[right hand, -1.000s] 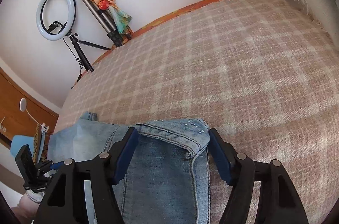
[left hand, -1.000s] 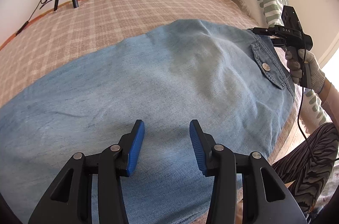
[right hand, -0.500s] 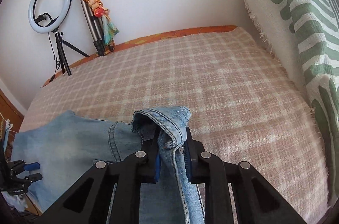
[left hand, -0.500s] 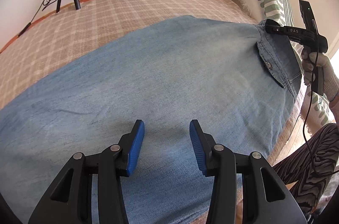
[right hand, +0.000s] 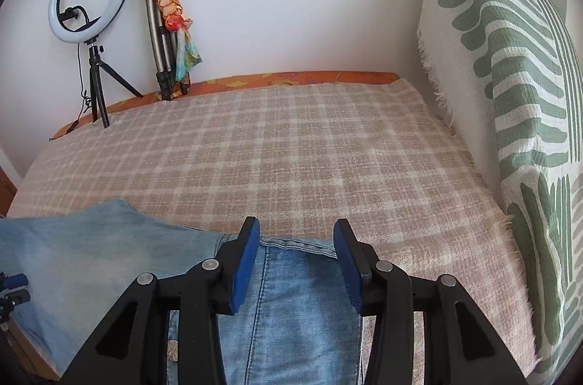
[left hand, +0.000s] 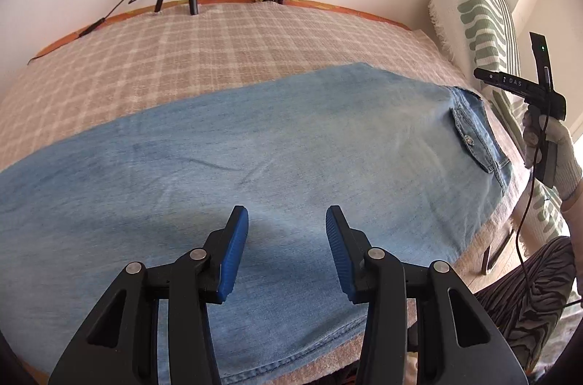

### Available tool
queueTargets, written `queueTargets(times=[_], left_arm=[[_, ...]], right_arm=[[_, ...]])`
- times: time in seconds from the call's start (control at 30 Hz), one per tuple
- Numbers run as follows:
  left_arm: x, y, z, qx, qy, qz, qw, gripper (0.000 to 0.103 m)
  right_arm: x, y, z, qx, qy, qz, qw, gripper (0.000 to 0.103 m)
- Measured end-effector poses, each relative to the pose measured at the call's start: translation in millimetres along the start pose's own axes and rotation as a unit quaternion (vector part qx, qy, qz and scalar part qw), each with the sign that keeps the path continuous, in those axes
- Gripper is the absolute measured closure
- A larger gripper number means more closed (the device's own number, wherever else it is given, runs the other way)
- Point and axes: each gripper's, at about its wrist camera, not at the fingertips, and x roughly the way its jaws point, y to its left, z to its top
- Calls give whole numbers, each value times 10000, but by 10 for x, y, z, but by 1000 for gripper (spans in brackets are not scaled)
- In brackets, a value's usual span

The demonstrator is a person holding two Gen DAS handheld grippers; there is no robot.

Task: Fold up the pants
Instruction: 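Open the right tool and move both tools back over the jeans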

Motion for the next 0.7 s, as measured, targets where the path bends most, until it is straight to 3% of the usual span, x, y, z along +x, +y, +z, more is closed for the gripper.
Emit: queueTargets(times=[0.07, 0.1, 0.17, 0.37, 0.6, 0.7], left_arm=[[-118, 151, 2, -226, -117, 49, 9997, 60], [-178, 238, -3, -364, -180, 86, 9991, 60], [-303, 431, -38, -646, -323, 184, 9972, 57], [-651, 1063, -206, -1524, -716, 478, 9846, 50], [-1130, 1959, -453, -2830, -1183, 669, 9494, 46], [-1350, 2280, -645, -3189, -1367, 961, 9329, 46]], right_arm=[[-77, 153, 30, -116, -92, 193, 9997, 57], [-98, 234, 39, -163, -133, 302, 9993, 46], [-145, 394, 38, -237, -202, 562, 9979, 36], [-180, 964, 53, -691, -120, 1136, 9910, 36], [-200, 1522, 35, -987, -73, 1602, 9821, 33], [-149, 1732, -26, -1030, 75, 1857, 9772, 31]])
